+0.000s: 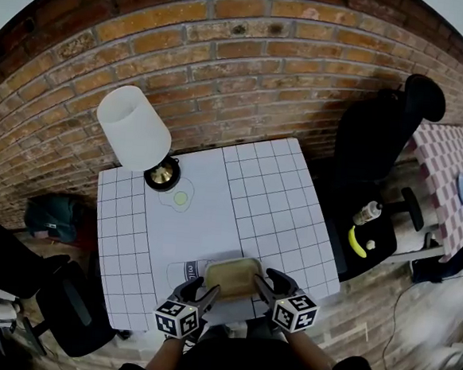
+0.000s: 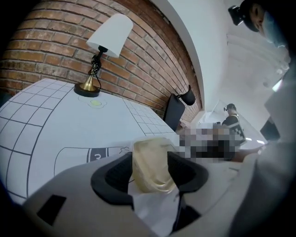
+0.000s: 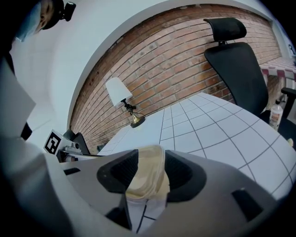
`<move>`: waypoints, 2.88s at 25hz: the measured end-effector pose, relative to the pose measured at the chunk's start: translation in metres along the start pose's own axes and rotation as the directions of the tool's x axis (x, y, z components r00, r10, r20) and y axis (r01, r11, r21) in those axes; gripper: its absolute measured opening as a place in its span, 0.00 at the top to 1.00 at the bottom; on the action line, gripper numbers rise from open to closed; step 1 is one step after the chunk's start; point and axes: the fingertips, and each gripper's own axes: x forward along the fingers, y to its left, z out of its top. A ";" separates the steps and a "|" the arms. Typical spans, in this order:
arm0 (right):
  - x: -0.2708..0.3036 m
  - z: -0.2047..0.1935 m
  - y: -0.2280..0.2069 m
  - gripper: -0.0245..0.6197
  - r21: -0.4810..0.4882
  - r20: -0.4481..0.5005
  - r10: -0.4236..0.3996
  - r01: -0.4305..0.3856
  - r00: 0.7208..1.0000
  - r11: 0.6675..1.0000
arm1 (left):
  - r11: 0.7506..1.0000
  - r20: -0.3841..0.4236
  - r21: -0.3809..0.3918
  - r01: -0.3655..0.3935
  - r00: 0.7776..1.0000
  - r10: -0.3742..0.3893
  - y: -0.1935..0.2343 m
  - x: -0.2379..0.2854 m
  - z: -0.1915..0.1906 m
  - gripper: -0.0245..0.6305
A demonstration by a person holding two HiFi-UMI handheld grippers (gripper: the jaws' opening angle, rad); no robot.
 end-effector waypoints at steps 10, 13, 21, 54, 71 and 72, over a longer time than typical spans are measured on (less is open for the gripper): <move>0.005 -0.011 0.001 0.72 0.028 -0.035 0.009 -0.008 0.999 1.000 | 0.999 -0.023 -0.036 0.003 1.000 -0.004 0.003 0.006 -0.005 0.61; 0.005 -0.011 0.000 0.72 0.029 -0.040 0.013 -0.011 0.999 1.000 | 1.000 -0.021 -0.031 0.002 1.000 -0.002 0.002 0.007 -0.004 0.61; 0.002 0.000 0.003 0.72 0.040 -0.009 0.023 -0.023 1.000 0.999 | 1.000 0.018 -0.030 -0.004 1.000 0.004 -0.002 0.002 0.006 0.61; -0.011 0.103 0.044 0.93 -0.064 0.253 0.064 -0.050 0.965 0.997 | 0.996 0.308 0.078 -0.046 0.951 0.019 -0.007 -0.045 0.108 0.82; -0.025 0.154 0.077 0.93 -0.119 0.356 0.138 -0.101 0.924 0.988 | 0.985 0.426 0.159 -0.063 0.905 -0.011 -0.024 -0.077 0.157 0.83; -0.025 0.157 0.080 0.93 -0.126 0.359 0.144 -0.105 0.922 0.986 | 0.984 0.433 0.164 -0.068 0.901 -0.010 -0.025 -0.079 0.160 0.83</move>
